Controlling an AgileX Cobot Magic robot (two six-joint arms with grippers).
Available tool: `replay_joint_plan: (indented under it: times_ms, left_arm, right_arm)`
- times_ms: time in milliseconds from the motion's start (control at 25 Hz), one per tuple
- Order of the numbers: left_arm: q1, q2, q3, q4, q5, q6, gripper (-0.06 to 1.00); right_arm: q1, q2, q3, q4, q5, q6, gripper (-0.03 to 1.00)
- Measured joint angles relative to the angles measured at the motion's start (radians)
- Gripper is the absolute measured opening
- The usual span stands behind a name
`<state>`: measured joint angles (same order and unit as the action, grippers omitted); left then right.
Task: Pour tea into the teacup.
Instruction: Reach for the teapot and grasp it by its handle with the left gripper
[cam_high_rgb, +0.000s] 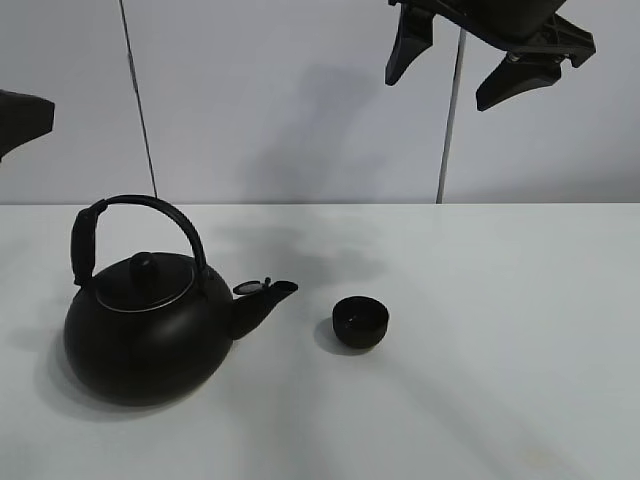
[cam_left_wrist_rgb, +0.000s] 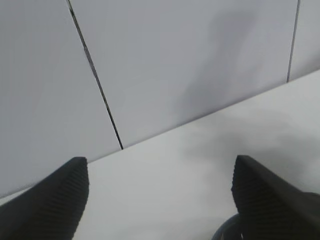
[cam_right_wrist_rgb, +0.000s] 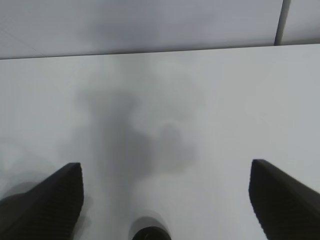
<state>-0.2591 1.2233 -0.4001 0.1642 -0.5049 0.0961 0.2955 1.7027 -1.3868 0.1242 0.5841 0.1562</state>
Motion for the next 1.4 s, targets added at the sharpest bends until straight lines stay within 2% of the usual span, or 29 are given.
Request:
replay_joint_plan:
  times_ms: [160,280,440,760,1080,1400]
  left_arm:
    - [0.029,0.091,0.101,0.000,-0.306,0.000,0.57]
    - [0.030,0.180,0.132,0.003,-0.465,0.000,0.57]
    - [0.030,0.289,0.170,0.031,-0.611,0.000,0.57]
    - [0.030,0.369,0.217,0.129,-0.626,-0.004,0.57]
    - [0.030,0.376,0.204,0.131,-0.634,-0.004,0.57]
    - [0.030,0.497,0.182,0.131,-0.640,-0.004,0.57]
  right_arm:
    - [0.000,0.000,0.000,0.000,-0.006,0.000,0.62]
    - [0.000,0.000,0.000,0.000,-0.008,0.000,0.62]
    - [0.000,0.000,0.000,0.000,-0.008,0.000,0.62]
    - [0.000,0.000,0.000,0.000,-0.019,0.000,0.62]
    - [0.000,0.000,0.000,0.000,-0.047,0.000,0.62]
    - [0.000,0.000,0.000,0.000,-0.054,0.000,0.62]
